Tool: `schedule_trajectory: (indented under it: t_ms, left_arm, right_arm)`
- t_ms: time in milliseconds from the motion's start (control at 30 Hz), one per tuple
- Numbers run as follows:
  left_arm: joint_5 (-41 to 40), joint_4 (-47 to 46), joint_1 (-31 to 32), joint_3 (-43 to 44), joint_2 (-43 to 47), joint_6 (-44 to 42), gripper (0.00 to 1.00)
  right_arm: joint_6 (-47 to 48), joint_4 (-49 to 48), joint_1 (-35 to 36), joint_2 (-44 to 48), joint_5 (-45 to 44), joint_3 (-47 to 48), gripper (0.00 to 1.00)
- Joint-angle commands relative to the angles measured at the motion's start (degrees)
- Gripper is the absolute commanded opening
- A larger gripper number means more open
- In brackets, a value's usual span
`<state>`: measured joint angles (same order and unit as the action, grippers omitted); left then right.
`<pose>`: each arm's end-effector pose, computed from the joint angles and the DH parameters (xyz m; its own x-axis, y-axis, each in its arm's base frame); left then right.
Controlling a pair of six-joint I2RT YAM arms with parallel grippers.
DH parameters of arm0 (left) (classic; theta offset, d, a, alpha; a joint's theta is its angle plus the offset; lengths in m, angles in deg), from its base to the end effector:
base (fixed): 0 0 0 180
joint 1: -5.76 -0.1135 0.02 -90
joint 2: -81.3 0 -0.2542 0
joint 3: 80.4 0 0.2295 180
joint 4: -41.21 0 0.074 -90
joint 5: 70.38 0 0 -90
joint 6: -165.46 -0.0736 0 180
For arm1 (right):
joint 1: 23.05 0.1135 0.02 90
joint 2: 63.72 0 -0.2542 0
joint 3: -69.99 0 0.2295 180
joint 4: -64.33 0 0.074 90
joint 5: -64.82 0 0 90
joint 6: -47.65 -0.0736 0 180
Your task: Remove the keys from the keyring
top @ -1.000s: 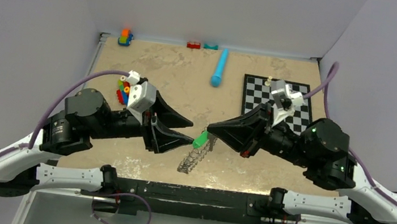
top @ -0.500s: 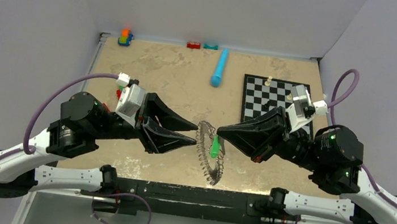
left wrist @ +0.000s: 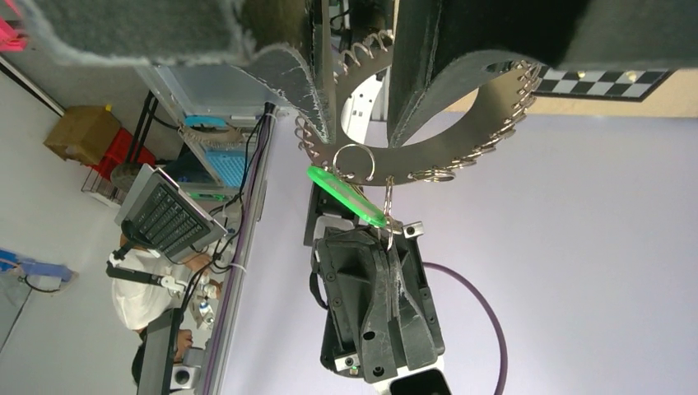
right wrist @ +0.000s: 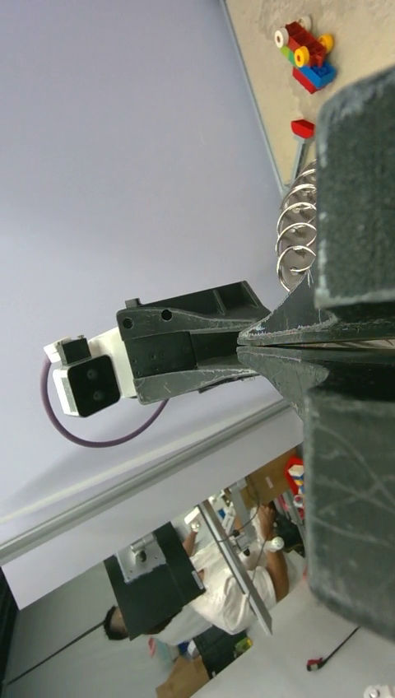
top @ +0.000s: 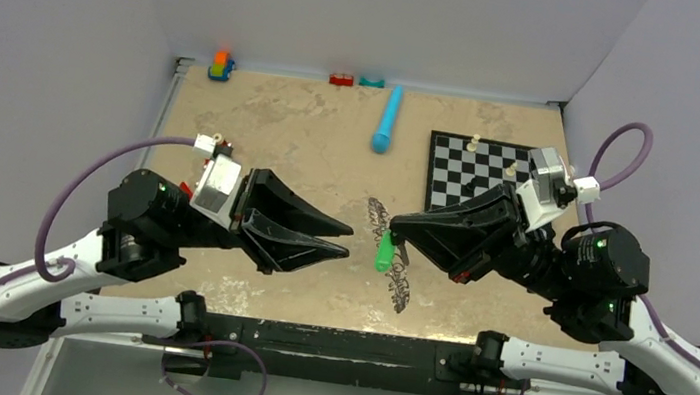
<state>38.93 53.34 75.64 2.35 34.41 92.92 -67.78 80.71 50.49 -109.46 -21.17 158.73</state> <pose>0.0334 -0.1620 0.4913 -0.1651 -0.3726 -0.9132 0.9862 -0.0748 -0.1477 0.0354 0.1379 0.5181 -0.3038 0.4837 -0.8208 -0.9345 0.0166 0.3556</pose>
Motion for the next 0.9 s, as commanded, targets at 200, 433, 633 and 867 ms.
schedule_trajectory:
  t_ms: [200, 433, 633, 867]
  left_arm:
    - [-2.0, -7.4, 1.0, -0.5, -2.5, -0.1, 0.31]
    - [-2.2, -8.6, 1.2, -0.4, -3.7, -0.1, 0.28]
    - [-3.0, -9.2, 1.3, -0.3, -3.8, -0.4, 0.25]
    - [-3.2, -9.0, 1.4, -0.5, -3.7, -0.4, 0.19]
  right_arm:
    - [-0.5, -6.9, -0.1, -0.5, -0.3, -0.4, 0.00]
    - [-0.7, -8.2, -0.2, -0.9, 0.3, -0.6, 0.00]
    - [-0.7, -8.5, -0.2, -1.0, 0.5, -0.5, 0.00]
    - [-0.8, -8.8, -0.1, -1.0, 0.6, -0.5, 0.00]
